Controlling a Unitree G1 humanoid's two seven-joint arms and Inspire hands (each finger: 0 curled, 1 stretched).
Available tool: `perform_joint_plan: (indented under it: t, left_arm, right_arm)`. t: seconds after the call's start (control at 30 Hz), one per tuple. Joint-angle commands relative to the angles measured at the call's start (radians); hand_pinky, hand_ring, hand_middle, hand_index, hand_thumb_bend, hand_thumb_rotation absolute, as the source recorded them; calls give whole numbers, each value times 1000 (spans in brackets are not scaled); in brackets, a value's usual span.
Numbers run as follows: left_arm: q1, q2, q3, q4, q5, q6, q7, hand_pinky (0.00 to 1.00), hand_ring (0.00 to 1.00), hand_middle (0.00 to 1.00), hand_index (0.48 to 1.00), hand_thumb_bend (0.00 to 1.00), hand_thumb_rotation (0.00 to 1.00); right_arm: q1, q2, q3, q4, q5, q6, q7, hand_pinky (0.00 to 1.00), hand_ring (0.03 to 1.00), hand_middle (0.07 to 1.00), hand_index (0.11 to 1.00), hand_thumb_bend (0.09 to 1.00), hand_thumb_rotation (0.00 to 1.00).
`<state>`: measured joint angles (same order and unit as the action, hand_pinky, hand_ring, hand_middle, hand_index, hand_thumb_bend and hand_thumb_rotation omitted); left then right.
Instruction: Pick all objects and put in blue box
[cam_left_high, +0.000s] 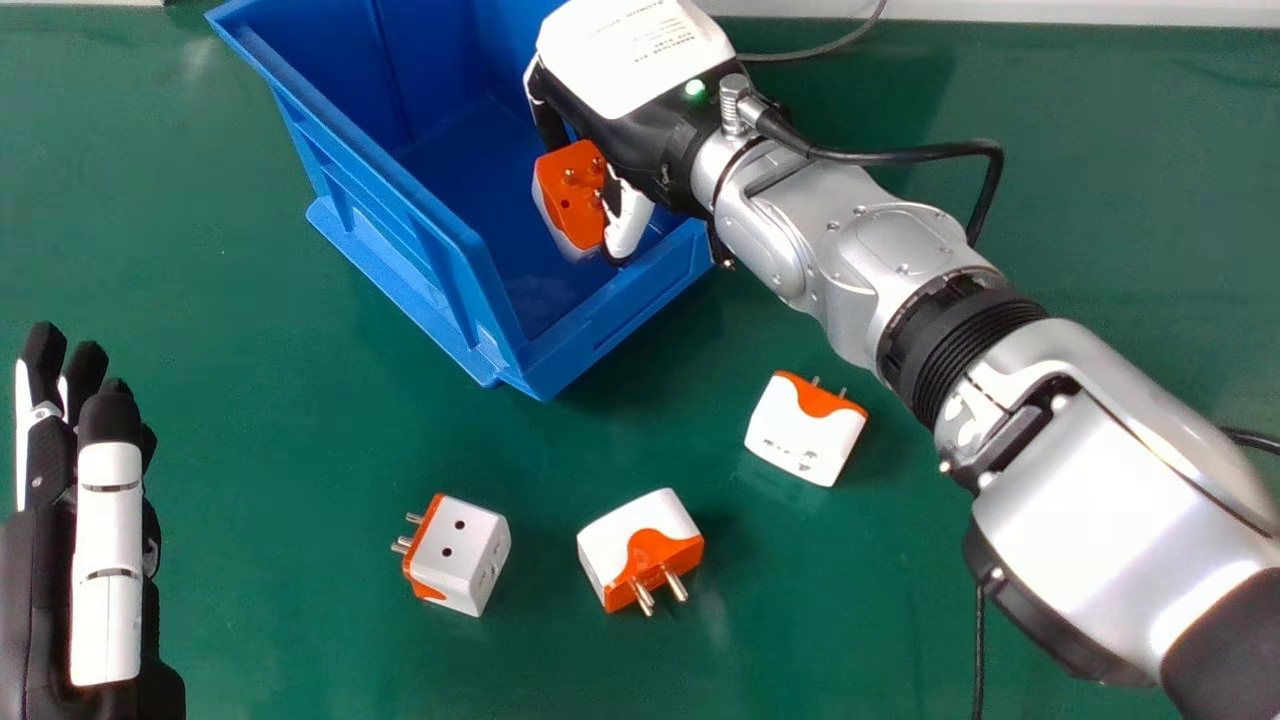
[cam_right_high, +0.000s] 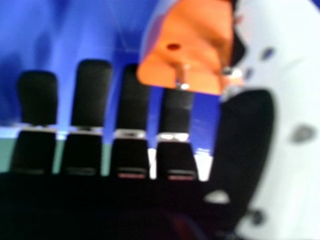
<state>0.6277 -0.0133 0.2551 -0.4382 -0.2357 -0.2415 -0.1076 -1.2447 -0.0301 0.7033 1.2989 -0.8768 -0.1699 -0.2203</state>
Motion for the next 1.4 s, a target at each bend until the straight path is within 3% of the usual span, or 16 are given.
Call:
perform_joint_plan:
  t: [0.0, 0.47, 0.57, 0.7, 0.73, 0.77, 0.8, 0.87, 0.93, 1.03, 1.2, 1.37]
  left_arm:
    - [17, 3, 5, -24, 0, -15, -2, 1000, 1000, 1000, 1000, 569, 1000]
    - [28, 4, 9, -26, -10, -17, -10, 1000, 1000, 1000, 1000, 581, 1000]
    - [32, 3, 7, -32, -2, -15, -7, 1000, 1000, 1000, 1000, 578, 1000]
    - [33, -2, 2, -41, -2, -6, -1, 1000, 1000, 1000, 1000, 580, 1000]
    - [34, -4, 0, -44, -5, -3, 0, 1000, 1000, 1000, 1000, 584, 1000]
    - [33, -5, 0, -41, -7, -5, -1, 1000, 1000, 1000, 1000, 584, 1000]
    - [32, -5, -1, -40, -8, -5, -2, 1000, 1000, 1000, 1000, 585, 1000]
    - [30, -3, -1, -39, -6, -7, -5, 1000, 1000, 1000, 1000, 585, 1000]
    - [30, -3, -2, -39, -6, -9, -8, 1000, 1000, 1000, 1000, 579, 1000]
    - [28, -7, -3, -44, 1, -2, 1, 1000, 1000, 1000, 1000, 564, 1000]
    - [22, -3, 2, -31, -1, -9, -3, 1000, 1000, 1000, 1000, 553, 1000]
    - [15, 0, 5, -27, -2, -10, -6, 1000, 1000, 1000, 1000, 556, 1000]
  right_arm:
    - [4, 2, 3, 2, 2, -8, -25, 321, 433, 505, 535, 495, 0]
    - [25, -1, -20, -1, 30, 2, -21, 317, 423, 498, 557, 492, 0]
    - [35, 0, -20, -3, 27, 20, -53, 312, 425, 510, 549, 492, 0]
    - [43, -6, -4, -7, 11, 28, -64, 321, 442, 551, 548, 488, 0]
    - [42, -7, 1, -8, 8, 33, -57, 347, 506, 606, 595, 476, 0]
    - [41, -7, 11, -9, -1, 44, -53, 347, 506, 606, 595, 476, 0]
    - [41, -8, 19, -10, -9, 51, -52, 423, 579, 667, 650, 501, 0]
    - [41, -10, 31, -11, -20, 59, -55, 423, 579, 667, 650, 501, 0]
    - [42, -12, 37, -13, -22, 61, -63, 570, 714, 782, 755, 602, 73]
    - [45, -16, 43, -14, -31, 63, -82, 742, 872, 911, 878, 699, 149]
    - [43, -17, 47, -14, -33, 64, -95, 829, 950, 971, 941, 743, 191]
    - [40, -15, 47, -12, -32, 65, -86, 850, 968, 988, 952, 761, 196]
